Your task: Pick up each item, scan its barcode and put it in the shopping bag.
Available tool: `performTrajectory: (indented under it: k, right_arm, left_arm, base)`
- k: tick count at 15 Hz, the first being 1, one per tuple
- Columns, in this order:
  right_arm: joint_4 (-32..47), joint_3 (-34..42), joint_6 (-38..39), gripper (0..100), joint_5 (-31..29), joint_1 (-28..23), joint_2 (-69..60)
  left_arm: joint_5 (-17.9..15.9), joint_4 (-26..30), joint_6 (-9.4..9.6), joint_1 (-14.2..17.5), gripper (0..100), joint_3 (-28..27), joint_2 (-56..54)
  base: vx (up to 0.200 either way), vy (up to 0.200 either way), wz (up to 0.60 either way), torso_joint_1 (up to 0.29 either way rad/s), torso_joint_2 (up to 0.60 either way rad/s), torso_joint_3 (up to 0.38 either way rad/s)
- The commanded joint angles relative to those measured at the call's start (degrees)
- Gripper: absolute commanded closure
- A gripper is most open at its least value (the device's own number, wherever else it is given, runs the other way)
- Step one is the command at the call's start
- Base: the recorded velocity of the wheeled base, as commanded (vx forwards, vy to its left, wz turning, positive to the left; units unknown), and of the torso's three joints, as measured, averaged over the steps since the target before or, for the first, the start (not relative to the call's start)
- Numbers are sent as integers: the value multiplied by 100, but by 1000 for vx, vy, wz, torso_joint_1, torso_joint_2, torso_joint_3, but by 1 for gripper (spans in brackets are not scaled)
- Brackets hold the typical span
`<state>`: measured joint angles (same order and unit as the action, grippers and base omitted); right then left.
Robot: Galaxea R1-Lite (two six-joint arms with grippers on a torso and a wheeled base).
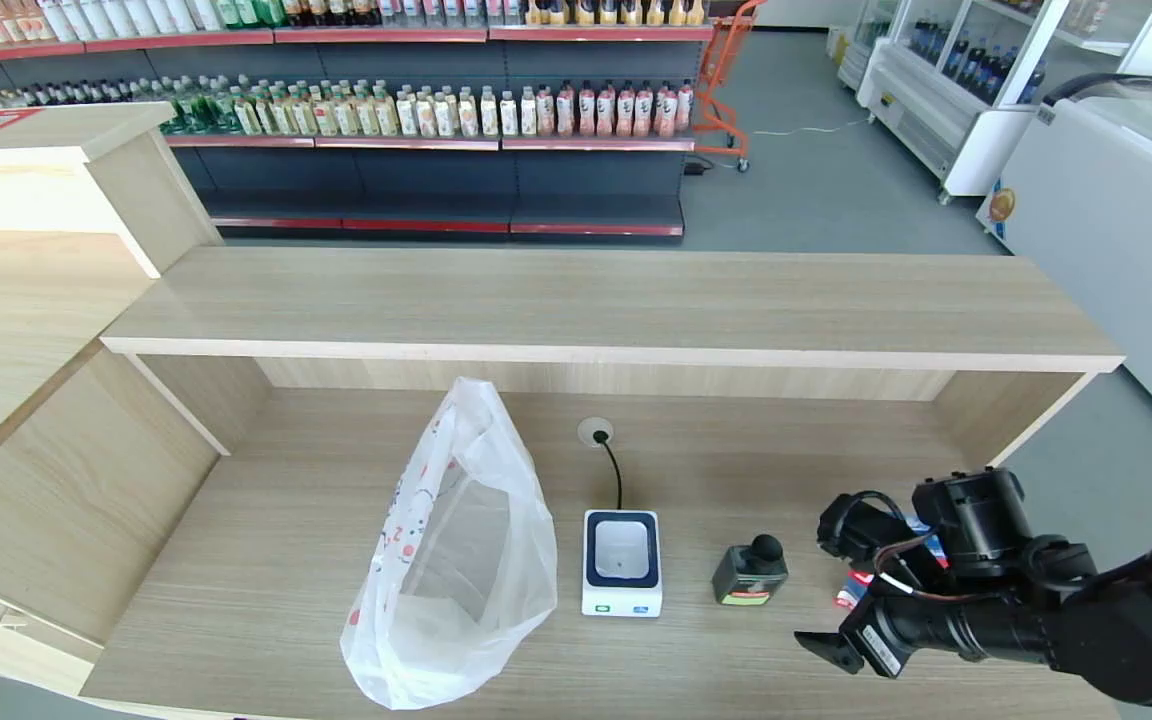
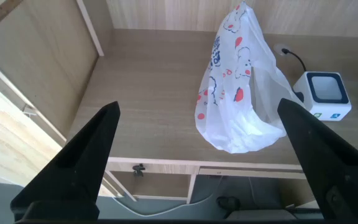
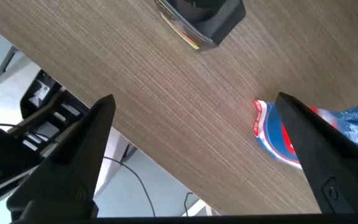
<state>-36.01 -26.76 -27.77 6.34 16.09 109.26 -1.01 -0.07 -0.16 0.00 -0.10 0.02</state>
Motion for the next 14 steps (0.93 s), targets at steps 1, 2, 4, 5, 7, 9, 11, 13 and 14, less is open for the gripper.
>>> performTrajectory:
  k: [1,2,4,5,7,9,11,13,14]
  right_arm:
    - [-134,-260,-264,0,87,113,684]
    - [-152,-365,-431,0,104,105,825]
    - [-459,-602,-493,0,236,122,1141]
    - [-653,-734,-528,0,280,140,1273]
    - [-706,-980,-572,0,465,193,1440]
    - [-706,-1165,-580,0,623,254,1589]
    - [-714,-1367,-589,0,632,342,1721]
    - [-714,-1587,-598,0,614,421,1870]
    - [-714,-1666,-607,0,614,465,1923]
  left_arm:
    - [-4,-1,-2,0,0,1,-2]
    - [5,-1,-2,0,0,1,-2]
    - [-4,-1,-2,0,0,1,-2]
    - [5,-1,-2,0,0,1,-2]
    - [-4,-1,-2,0,0,1,-2]
    - [5,-1,-2,0,0,1,-2]
    - [-4,-1,-2,0,0,1,-2]
    - [5,-1,-2,0,0,1,-2]
    - [-4,-1,-2,0,0,1,-2]
  base:
    - [0,0,0,0,0,0]
    - [0,0,0,0,0,0]
    - [0,0,0,0,0,0]
    - [0,0,0,0,0,0]
    - [0,0,0,0,0,0]
    - [0,0,0,0,0,0]
    - [0,0,0,0,0,0]
    - [0,0,0,0,0,0]
    - [0,0,0,0,0,0]
